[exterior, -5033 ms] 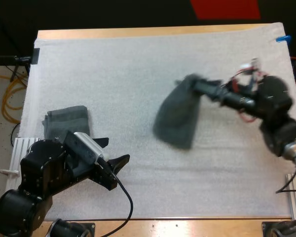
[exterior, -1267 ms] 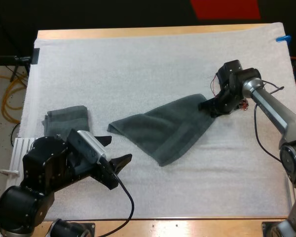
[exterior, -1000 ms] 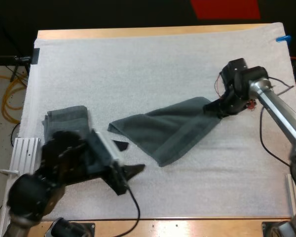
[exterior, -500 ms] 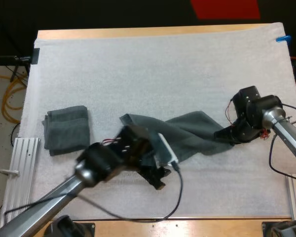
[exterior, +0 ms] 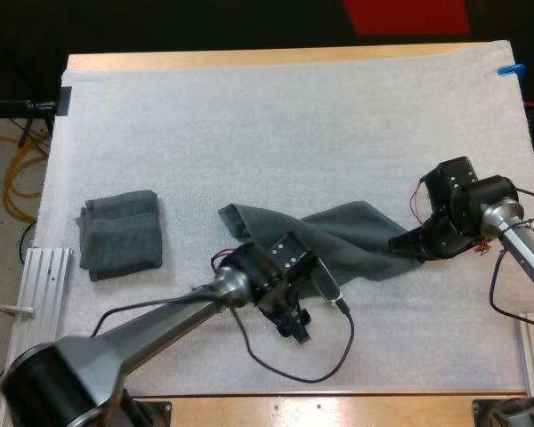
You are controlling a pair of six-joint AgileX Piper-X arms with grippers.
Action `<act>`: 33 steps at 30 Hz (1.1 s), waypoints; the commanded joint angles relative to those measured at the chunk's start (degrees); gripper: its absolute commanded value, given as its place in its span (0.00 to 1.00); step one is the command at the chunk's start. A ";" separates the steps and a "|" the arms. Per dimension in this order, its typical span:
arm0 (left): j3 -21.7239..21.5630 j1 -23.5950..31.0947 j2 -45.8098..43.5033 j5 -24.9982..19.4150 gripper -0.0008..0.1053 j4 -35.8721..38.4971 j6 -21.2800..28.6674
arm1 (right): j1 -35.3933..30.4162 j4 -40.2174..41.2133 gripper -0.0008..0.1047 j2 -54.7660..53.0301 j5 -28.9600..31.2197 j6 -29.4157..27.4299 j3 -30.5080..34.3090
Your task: Pick towel from pile fold and stack
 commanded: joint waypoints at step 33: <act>-15.74 1.52 1.07 -2.64 0.01 8.04 0.24 | -0.08 -1.12 0.01 -11.34 -0.49 -1.17 -0.02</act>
